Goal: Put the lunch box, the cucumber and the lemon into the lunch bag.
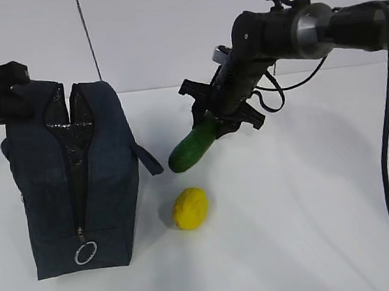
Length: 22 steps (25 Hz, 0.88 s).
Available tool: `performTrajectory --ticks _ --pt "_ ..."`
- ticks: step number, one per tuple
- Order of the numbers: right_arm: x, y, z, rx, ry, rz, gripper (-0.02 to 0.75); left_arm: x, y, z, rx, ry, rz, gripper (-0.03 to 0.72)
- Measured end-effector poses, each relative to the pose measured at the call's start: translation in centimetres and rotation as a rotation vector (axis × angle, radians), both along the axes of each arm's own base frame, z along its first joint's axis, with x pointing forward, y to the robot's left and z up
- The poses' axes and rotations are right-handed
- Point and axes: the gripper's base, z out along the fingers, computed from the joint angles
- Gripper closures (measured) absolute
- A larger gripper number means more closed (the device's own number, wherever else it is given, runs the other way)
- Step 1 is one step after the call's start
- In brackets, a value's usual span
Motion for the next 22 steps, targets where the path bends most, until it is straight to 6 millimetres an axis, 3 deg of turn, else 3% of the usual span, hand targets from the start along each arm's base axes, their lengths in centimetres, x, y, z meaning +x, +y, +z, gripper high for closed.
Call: performTrajectory --ticks 11,18,22 --pt "0.4 0.2 5.9 -0.106 -0.042 0.262 0.37 0.0 0.0 0.0 0.0 -0.001 0.001 0.682" --pt "0.5 0.1 13.9 -0.139 -0.203 0.346 0.37 0.0 0.0 0.0 0.0 -0.001 0.001 0.682" --pt "-0.6 1.0 18.9 -0.007 -0.355 0.432 0.37 0.0 0.0 0.0 0.0 -0.001 0.001 0.682"
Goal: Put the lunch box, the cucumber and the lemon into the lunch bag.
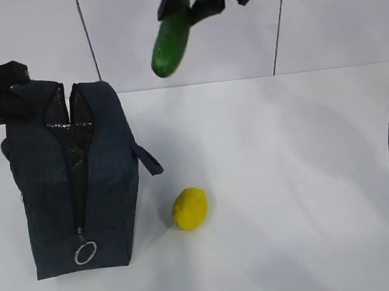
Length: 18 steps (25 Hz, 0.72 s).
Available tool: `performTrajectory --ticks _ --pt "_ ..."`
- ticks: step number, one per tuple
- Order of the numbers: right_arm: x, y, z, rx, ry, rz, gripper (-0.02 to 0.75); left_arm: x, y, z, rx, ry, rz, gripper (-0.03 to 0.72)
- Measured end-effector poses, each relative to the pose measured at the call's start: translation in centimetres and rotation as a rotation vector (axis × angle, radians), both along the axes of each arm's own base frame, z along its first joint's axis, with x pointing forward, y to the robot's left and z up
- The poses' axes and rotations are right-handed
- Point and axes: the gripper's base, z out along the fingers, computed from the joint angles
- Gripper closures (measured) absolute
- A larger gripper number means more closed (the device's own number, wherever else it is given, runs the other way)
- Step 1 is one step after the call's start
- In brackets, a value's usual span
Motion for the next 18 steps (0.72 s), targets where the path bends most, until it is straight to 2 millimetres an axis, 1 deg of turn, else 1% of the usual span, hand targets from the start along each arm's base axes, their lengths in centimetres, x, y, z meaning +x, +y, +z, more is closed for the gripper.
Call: performTrajectory --ticks 2,4,8,12,15,18 --pt "-0.7 0.5 1.5 0.075 -0.022 0.054 0.37 0.0 0.0 0.0 0.0 0.0 0.0 0.682" --pt "-1.3 1.0 2.6 0.136 -0.034 0.112 0.37 0.0 0.0 0.0 0.0 0.0 0.0 0.682" --pt "-2.1 1.7 3.6 0.213 -0.049 0.202 0.37 0.0 0.0 0.0 0.0 0.0 0.0 0.682" --pt "-3.1 1.8 4.8 0.232 -0.072 0.243 0.37 0.0 0.0 0.0 0.0 0.0 0.0 0.682" --pt "-4.2 2.5 5.1 0.22 -0.06 0.277 0.37 0.0 0.0 0.0 0.0 0.0 0.0 0.682" --pt "-5.6 3.8 4.4 0.196 -0.015 0.327 0.37 0.0 0.0 0.0 0.0 -0.002 0.001 0.682"
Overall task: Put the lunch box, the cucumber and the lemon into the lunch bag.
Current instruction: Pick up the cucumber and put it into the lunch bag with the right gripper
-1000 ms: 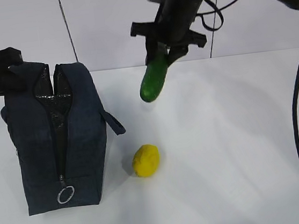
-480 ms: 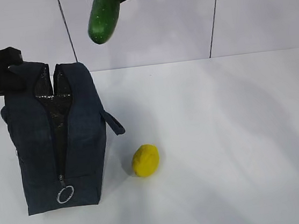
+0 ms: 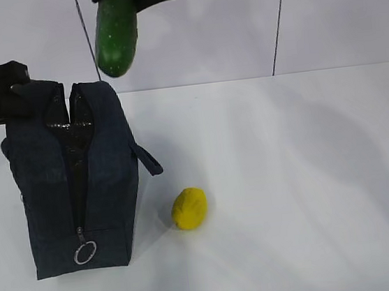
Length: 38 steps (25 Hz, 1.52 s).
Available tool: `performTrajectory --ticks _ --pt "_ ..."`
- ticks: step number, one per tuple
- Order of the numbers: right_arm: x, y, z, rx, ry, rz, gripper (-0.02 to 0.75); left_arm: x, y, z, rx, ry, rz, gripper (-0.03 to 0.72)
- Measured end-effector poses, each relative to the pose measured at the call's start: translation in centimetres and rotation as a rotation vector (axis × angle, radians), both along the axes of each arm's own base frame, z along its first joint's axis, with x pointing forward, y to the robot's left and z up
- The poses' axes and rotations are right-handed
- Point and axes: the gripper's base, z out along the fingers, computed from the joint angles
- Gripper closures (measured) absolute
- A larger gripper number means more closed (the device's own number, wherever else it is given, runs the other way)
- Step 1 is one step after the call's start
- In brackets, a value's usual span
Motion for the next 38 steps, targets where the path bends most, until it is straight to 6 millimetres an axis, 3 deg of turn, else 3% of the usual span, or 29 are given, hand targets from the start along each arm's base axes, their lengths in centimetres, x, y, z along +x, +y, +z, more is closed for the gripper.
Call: performTrajectory --ticks 7,13,23,38 --pt "-3.6 1.9 -2.0 -0.139 0.04 0.107 0.37 0.0 0.0 0.0 0.0 0.0 0.0 0.682" --pt "-5.8 2.2 -2.2 -0.202 0.028 0.16 0.37 0.0 0.0 0.0 0.0 -0.002 0.001 0.682" --pt "-6.3 3.3 -2.2 -0.207 -0.023 0.208 0.371 0.0 0.0 0.0 -0.002 -0.001 0.002 0.682" --pt "-4.2 5.5 -5.3 -0.114 -0.016 0.162 0.372 0.0 -0.1 0.0 -0.017 0.002 0.009 0.682"
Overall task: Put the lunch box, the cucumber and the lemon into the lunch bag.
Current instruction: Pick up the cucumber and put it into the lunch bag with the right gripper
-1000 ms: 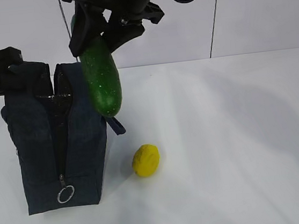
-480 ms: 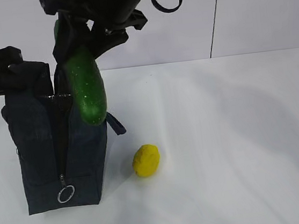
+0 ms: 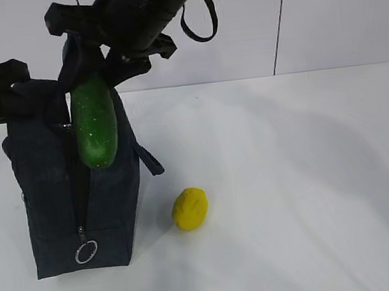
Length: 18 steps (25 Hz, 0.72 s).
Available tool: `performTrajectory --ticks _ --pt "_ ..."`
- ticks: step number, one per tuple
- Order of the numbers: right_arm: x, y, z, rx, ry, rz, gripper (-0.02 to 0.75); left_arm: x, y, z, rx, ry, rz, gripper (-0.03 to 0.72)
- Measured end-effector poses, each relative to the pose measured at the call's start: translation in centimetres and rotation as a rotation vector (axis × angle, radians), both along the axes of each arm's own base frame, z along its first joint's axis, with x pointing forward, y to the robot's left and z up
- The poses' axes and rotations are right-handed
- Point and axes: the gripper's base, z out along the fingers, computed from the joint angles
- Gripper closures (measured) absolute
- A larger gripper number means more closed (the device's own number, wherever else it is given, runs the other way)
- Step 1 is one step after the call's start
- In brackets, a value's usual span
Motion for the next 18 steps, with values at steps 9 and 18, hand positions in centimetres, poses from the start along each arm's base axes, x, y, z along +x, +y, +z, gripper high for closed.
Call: performTrajectory --ticks 9,18 --pt "0.8 0.4 -1.2 0.004 -0.027 0.0 0.372 0.0 -0.1 0.0 -0.013 0.0 -0.001 0.682" --pt "1.0 0.5 -1.1 0.014 -0.044 -0.01 0.372 -0.7 -1.9 0.6 -0.034 -0.02 -0.047 0.682"
